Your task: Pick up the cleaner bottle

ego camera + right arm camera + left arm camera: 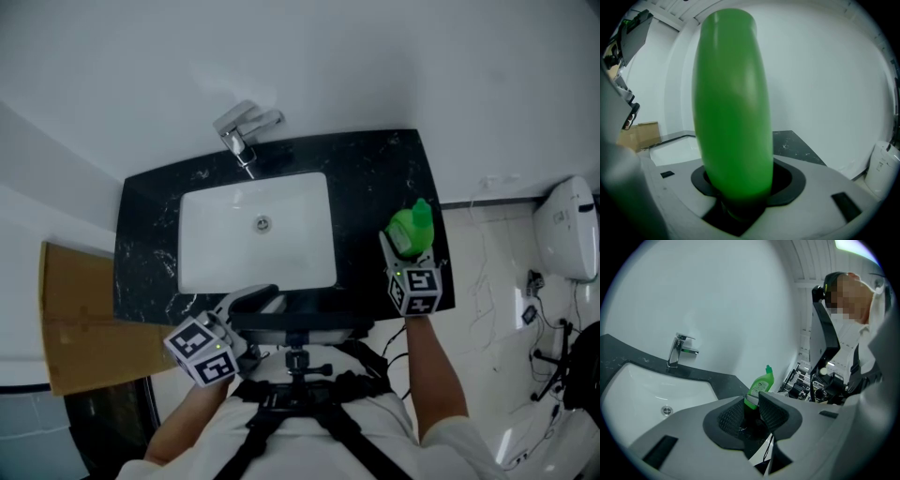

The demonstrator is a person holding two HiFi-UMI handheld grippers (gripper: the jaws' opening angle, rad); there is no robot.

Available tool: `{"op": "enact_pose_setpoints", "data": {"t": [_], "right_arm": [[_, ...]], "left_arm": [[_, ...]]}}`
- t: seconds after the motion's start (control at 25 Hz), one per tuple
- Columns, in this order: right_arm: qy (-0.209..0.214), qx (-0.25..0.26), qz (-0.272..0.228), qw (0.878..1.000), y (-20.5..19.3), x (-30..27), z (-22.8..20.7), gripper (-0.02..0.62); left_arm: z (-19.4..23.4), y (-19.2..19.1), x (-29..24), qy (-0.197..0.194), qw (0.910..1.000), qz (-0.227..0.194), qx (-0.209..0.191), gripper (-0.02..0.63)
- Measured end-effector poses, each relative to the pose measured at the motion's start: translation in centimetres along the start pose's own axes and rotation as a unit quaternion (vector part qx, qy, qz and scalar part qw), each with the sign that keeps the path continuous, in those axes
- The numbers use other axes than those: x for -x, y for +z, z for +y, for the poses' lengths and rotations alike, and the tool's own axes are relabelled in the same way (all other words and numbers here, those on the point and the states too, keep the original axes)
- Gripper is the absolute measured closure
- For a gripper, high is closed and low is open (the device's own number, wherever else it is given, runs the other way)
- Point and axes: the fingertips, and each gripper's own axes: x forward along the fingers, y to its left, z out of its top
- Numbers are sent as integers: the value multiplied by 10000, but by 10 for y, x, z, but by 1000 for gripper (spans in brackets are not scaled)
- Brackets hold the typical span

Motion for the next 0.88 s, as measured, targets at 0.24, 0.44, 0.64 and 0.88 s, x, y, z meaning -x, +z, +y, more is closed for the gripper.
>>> {"op": "enact_pose_setpoints", "data": {"t": [0.24, 0.44, 0.64, 0.88], "right_arm": [[-80, 60, 25, 9999, -1, -1, 1, 399], [-112, 69, -31, 9999, -1, 0, 0, 399], [-127, 59, -167, 9998, 4, -1, 2, 400], [-65, -37, -186, 9998, 3, -1, 0, 402]], "left_arm": [[0, 1, -2, -11, 10000, 10, -13, 508], [-1, -1, -1, 13, 10000, 86, -37, 508], [0, -2, 2, 65, 9998, 163, -77, 508], [0, -1, 1, 60, 9998, 156, -95, 508]]}}
